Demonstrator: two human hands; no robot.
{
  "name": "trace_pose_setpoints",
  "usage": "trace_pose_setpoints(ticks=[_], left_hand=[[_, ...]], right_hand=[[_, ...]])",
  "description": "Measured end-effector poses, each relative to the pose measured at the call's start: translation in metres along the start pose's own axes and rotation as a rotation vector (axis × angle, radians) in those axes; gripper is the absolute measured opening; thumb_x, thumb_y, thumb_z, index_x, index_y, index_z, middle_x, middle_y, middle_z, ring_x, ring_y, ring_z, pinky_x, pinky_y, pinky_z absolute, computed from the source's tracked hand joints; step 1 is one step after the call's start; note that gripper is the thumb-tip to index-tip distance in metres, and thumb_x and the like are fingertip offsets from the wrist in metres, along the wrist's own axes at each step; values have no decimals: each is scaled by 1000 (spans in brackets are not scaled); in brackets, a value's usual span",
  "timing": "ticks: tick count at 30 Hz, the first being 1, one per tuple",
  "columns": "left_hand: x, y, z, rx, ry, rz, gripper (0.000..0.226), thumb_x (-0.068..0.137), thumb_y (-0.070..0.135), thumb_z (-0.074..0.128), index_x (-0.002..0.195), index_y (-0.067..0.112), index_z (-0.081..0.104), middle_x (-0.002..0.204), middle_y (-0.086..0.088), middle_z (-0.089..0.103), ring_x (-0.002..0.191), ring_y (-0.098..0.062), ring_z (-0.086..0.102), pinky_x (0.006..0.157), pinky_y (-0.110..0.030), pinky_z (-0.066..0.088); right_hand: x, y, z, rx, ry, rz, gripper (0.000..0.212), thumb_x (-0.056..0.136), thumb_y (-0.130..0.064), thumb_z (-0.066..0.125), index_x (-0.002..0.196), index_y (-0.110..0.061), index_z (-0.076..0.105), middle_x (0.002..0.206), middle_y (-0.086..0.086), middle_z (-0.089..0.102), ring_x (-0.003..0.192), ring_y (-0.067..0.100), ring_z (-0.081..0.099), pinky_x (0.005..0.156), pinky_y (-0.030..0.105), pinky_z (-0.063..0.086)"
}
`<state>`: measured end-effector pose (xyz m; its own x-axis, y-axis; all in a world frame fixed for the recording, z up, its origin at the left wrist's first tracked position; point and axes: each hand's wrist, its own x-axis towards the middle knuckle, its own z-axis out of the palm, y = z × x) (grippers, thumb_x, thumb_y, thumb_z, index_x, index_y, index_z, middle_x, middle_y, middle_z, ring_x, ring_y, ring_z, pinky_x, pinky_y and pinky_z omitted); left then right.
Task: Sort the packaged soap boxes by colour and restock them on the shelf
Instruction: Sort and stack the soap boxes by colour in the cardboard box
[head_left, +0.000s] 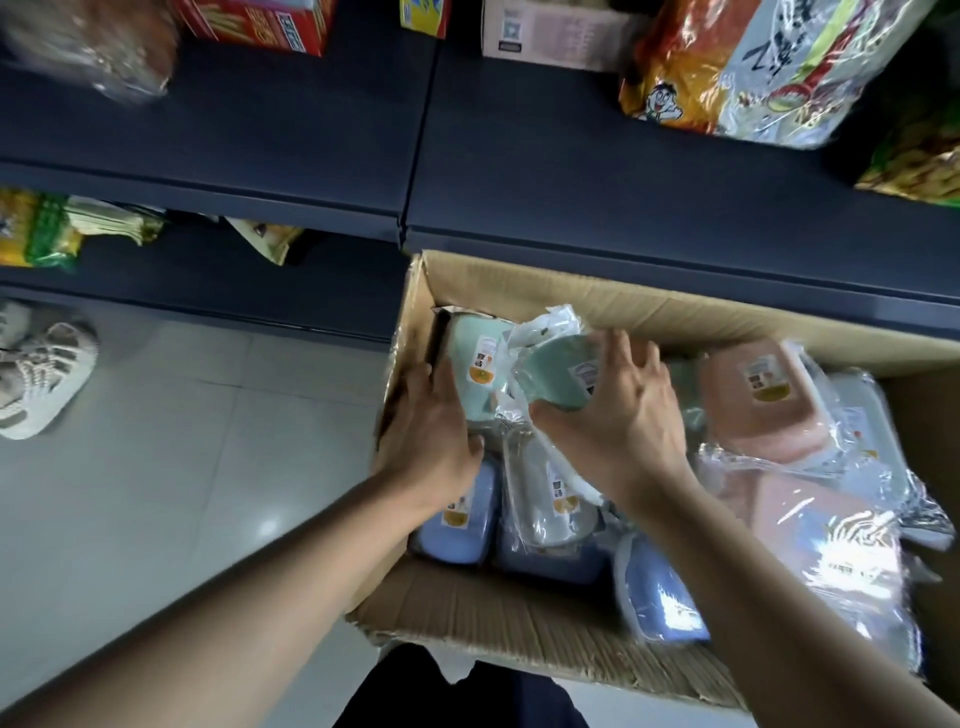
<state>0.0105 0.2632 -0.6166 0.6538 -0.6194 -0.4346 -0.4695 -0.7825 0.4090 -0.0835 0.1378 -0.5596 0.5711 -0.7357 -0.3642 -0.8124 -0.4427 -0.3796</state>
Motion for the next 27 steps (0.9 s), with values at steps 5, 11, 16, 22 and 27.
trace_pose_setpoints(ticks=[5, 11, 16, 22, 27], left_hand=[[-28, -6, -31, -111, 28, 114, 84, 87, 23, 65, 151, 21, 11, 153, -1, 22, 132, -21, 39, 98, -34, 44], [-28, -23, -60, 43, 131, 205, 74, 86, 26, 64, 148, 22, 24, 138, 0, 41, 126, -16, 42, 90, -32, 46], [-27, -30, -62, 131, 128, 228, 66, 82, 23, 69, 140, 19, 39, 131, -1, 45, 122, -21, 44, 83, -37, 49], [-25, -22, -59, 183, 129, 244, 63, 80, 21, 70, 137, 18, 42, 132, -1, 44, 122, -23, 44, 81, -38, 49], [-24, -9, -54, 158, 112, 285, 61, 80, 20, 70, 135, 20, 44, 129, -1, 46, 120, -22, 46, 82, -37, 48]], right_hand=[[27, -40, 41, 140, -33, 111, 76, 70, -50, 71, 127, -13, 36, 123, 11, 41, 118, 31, 39, 102, 38, 34], [45, -54, 83, 208, -110, 86, 66, 85, -52, 57, 125, -4, 34, 125, 17, 34, 118, 33, 33, 103, 38, 30], [33, -37, 63, 68, -136, -25, 55, 81, -2, 47, 134, -15, 39, 128, 13, 34, 121, 32, 32, 96, 39, 37], [34, -19, 54, -114, -229, -195, 72, 78, 4, 48, 142, -24, 31, 137, 3, 40, 124, 27, 34, 96, 39, 40], [42, 24, 25, -296, -133, -30, 53, 83, -7, 52, 134, -16, 38, 132, 10, 44, 125, 31, 39, 98, 40, 36]])
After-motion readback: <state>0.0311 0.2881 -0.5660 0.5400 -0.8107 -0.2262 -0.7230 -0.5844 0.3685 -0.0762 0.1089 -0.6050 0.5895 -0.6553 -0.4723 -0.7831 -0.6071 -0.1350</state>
